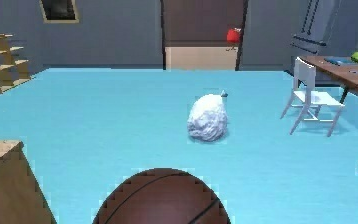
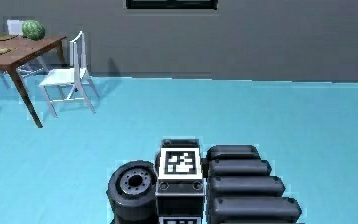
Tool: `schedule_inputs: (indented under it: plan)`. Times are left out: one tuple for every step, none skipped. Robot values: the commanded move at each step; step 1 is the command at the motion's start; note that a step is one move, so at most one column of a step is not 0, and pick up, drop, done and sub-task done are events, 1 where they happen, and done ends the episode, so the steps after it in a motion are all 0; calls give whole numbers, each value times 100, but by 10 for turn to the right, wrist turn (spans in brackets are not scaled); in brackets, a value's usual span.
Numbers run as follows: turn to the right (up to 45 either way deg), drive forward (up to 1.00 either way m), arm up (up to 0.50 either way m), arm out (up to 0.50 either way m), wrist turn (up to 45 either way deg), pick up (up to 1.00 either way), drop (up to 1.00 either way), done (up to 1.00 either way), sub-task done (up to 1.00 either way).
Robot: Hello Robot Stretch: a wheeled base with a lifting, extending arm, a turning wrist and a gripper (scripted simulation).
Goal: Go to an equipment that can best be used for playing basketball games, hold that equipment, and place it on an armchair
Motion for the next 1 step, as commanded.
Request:
schedule_inputs:
  plan:
    - [30,0,0,0,0,0,0,0,0]
